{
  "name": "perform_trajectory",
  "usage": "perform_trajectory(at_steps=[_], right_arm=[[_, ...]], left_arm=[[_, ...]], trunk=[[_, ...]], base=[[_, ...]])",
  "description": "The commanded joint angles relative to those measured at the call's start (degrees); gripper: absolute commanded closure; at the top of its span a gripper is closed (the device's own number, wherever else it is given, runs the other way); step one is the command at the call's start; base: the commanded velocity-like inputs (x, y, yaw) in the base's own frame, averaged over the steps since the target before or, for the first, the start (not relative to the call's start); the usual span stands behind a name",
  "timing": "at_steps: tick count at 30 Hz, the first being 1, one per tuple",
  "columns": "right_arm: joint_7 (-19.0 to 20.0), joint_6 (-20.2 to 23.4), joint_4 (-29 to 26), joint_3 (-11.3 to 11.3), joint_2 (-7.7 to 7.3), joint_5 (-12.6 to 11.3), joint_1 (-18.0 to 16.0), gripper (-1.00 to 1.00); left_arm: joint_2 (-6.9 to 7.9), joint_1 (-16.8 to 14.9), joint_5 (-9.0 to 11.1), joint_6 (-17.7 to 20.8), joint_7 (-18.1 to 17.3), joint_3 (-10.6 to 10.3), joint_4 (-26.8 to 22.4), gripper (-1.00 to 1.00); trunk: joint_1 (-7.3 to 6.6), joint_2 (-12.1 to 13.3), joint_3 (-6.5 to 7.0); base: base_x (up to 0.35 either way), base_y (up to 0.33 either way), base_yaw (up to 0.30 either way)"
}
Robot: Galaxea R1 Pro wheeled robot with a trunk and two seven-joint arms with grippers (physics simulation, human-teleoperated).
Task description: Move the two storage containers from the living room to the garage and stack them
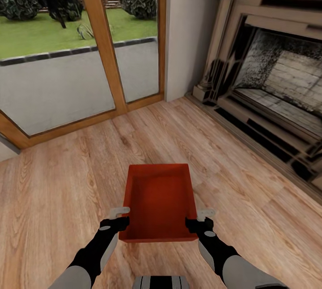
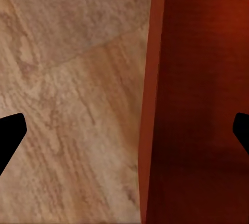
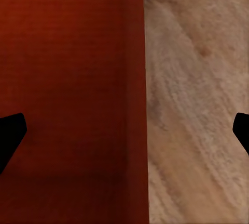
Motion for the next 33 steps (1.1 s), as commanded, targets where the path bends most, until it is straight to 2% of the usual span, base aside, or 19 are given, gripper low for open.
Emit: perform_trajectory(at_steps=[1,9,33], right_arm=[[-0.37,-0.09,0.06,0.31,0.00,0.12,-0.03,-1.00],[-0.37,-0.09,0.02,0.31,-0.06,0.12,-0.03,-1.00],[-0.32,-0.09,0.03,0.31,-0.10,0.12,-0.03,-1.00]], left_arm=[[0.01,0.00,0.38,0.28,0.31,-0.14,-0.11,-1.00],[0.01,0.00,0.34,0.25,0.31,-0.14,-0.17,-1.00],[-0.04,0.00,0.45,0.59,-0.55,-0.18,-0.38,-1.00]], trunk=[[0.22,-0.43,-0.22],[1.97,-3.64,-1.66],[1.97,-3.64,-1.66]], base=[[0.000,0.000,0.000],[0.000,0.000,0.000],[0.000,0.000,0.000]])
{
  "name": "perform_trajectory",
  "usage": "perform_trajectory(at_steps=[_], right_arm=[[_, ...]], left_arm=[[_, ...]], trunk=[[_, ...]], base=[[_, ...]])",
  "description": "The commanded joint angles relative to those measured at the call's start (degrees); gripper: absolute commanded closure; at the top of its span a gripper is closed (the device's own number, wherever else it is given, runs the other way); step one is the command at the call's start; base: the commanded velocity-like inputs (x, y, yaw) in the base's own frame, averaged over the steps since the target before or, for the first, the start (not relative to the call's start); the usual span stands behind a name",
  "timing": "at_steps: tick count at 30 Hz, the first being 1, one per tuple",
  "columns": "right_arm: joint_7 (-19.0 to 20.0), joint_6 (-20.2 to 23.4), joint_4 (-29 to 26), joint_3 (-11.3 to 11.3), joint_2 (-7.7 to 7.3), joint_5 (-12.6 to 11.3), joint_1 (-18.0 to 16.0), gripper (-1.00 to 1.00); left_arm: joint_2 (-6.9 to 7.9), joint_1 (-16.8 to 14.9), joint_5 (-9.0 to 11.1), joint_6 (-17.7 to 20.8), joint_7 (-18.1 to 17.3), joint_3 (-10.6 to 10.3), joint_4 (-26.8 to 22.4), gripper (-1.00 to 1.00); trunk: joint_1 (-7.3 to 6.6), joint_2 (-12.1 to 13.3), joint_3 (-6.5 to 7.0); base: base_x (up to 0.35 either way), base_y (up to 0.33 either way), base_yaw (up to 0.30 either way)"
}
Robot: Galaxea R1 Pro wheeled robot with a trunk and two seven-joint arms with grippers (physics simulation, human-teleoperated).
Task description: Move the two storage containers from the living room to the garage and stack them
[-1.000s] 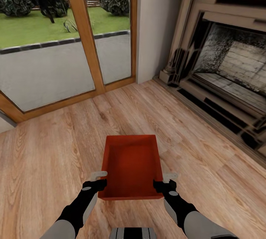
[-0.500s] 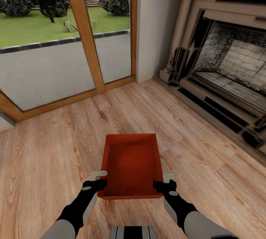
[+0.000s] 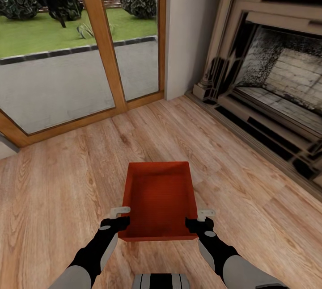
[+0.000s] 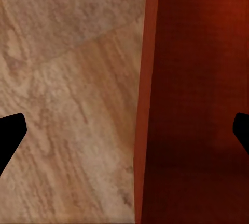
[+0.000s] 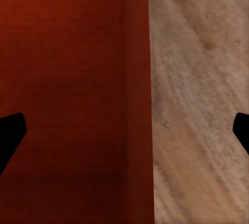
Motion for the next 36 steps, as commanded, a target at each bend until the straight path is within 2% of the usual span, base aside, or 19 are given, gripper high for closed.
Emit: perform_trajectory(at_steps=[1,7,13,31,34,36], right_arm=[[-0.39,-0.09,0.05,0.30,-0.02,0.12,-0.03,-1.00],[-0.35,-0.17,0.06,0.30,0.00,0.14,-0.03,-1.00],[-0.36,-0.18,0.07,0.30,0.00,0.12,-0.03,-1.00],[-0.37,-0.18,0.07,0.30,0.08,0.12,-0.03,-1.00],[-0.37,-0.18,0.06,0.30,0.12,0.12,-0.03,-1.00],[-0.36,-0.18,0.08,0.33,0.16,0.14,-0.03,-1.00]], left_arm=[[-0.02,0.00,0.41,0.25,0.30,-0.11,-0.05,-1.00],[0.02,0.00,0.33,0.21,0.44,-0.11,-0.01,-1.00],[0.02,0.00,0.34,0.19,0.51,-0.11,-0.05,-1.00],[-0.10,0.00,0.22,0.05,1.14,0.03,-0.16,-1.00],[-0.18,0.00,-0.11,-0.03,1.10,-0.45,0.09,-1.00],[-0.26,0.00,-0.28,-0.09,1.01,-1.99,0.40,-1.00]], trunk=[[-0.01,-0.01,-0.04],[-0.01,-0.01,-0.04],[1.31,-2.42,-1.11],[1.31,-2.42,-1.11],[1.31,-2.42,-1.11],[1.31,-2.42,-1.11]], base=[[0.000,0.000,0.000],[0.000,0.000,0.000],[0.000,0.000,0.000],[0.000,0.000,0.000],[0.000,0.000,0.000],[0.000,0.000,0.000]])
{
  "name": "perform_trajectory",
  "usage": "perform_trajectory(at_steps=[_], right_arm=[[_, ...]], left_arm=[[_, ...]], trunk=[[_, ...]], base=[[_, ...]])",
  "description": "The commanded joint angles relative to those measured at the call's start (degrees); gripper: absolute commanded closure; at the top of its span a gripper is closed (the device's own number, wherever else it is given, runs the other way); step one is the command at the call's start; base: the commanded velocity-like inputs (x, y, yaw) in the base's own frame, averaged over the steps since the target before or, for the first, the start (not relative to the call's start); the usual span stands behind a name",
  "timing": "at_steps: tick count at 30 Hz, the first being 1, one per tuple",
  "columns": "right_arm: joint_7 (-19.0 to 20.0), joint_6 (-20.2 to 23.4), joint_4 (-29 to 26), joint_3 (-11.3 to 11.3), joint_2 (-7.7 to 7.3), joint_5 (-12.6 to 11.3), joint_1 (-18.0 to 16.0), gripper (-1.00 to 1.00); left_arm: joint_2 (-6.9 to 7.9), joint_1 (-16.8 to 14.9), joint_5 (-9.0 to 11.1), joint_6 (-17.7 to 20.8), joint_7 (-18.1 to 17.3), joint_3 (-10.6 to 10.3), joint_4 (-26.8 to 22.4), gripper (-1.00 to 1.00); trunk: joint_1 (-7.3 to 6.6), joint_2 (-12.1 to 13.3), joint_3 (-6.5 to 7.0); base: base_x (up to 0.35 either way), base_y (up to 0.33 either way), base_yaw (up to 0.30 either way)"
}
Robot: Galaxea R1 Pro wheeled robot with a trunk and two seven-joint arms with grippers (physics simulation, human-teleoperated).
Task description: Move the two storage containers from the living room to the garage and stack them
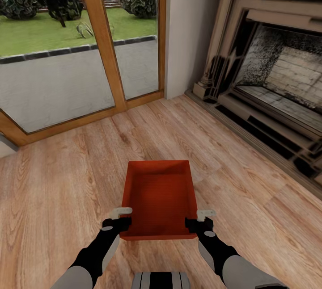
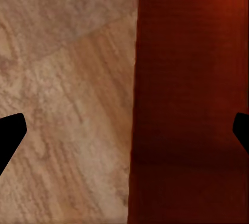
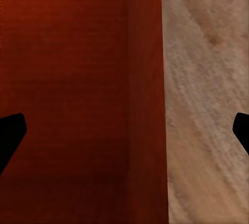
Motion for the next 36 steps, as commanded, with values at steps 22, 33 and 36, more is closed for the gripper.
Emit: perform_trajectory(at_steps=[22,33,36], right_arm=[[-0.44,-0.09,0.05,0.28,-0.01,0.11,-0.03,-1.00],[-0.44,-1.42,0.03,0.28,-0.03,0.10,-0.03,1.00],[-0.53,-1.66,0.05,0.28,-0.05,0.10,-0.03,1.00]], left_arm=[[0.06,-0.01,0.68,0.26,-0.11,-1.19,0.35,-1.00],[0.00,-0.01,0.88,0.31,-0.11,-1.16,0.59,1.00],[0.01,-0.01,0.92,0.28,0.27,-0.93,-0.31,1.00]], trunk=[[-0.01,-0.01,-0.04],[-0.01,-0.01,-0.04],[-0.01,-0.01,-0.04]], base=[[0.000,0.000,0.000],[0.000,0.000,0.000],[0.000,0.000,0.000]])
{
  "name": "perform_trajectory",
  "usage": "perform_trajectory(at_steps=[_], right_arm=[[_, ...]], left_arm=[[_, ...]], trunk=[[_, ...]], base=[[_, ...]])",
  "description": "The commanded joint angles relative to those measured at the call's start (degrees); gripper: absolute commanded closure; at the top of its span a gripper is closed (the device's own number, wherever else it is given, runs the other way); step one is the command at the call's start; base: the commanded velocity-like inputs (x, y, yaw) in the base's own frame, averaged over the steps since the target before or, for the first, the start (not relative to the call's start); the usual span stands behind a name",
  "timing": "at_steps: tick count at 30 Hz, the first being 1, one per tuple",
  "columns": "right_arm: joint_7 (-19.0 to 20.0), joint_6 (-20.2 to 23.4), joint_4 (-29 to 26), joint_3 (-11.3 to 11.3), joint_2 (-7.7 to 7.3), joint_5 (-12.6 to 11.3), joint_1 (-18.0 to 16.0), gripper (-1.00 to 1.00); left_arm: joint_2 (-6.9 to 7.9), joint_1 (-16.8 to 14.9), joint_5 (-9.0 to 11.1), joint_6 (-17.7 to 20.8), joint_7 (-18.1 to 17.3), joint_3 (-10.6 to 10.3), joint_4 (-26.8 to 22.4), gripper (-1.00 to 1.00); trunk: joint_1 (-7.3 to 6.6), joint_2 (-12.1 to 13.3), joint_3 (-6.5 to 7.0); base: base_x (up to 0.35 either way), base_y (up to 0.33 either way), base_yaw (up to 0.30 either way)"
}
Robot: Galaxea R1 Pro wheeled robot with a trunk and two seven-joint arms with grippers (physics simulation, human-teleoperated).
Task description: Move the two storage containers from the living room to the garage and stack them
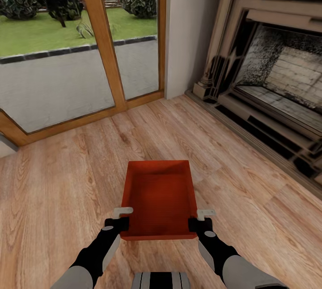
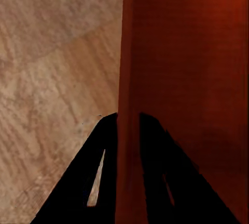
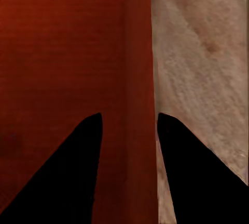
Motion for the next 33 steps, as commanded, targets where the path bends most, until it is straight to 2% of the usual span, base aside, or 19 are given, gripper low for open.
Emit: perform_trajectory(at_steps=[1,21,33], right_arm=[[-0.39,-0.09,0.06,0.31,-0.01,0.12,-0.03,1.00],[-0.39,-0.02,0.07,0.31,-0.03,0.10,-0.03,1.00],[-0.39,0.05,0.07,0.31,-0.03,0.12,-0.03,1.00]], left_arm=[[0.05,-0.01,0.14,0.35,0.51,-0.29,-0.19,1.00],[-0.12,-0.01,0.06,0.43,0.81,-0.28,-0.39,1.00],[-0.04,-0.01,0.05,0.42,0.81,-0.28,-0.40,1.00]], trunk=[[-0.01,-0.01,-0.04],[-0.01,-0.01,-0.04],[-2.65,4.80,2.12]], base=[[0.000,0.000,0.000],[0.000,0.000,0.000],[0.000,0.000,0.000]])
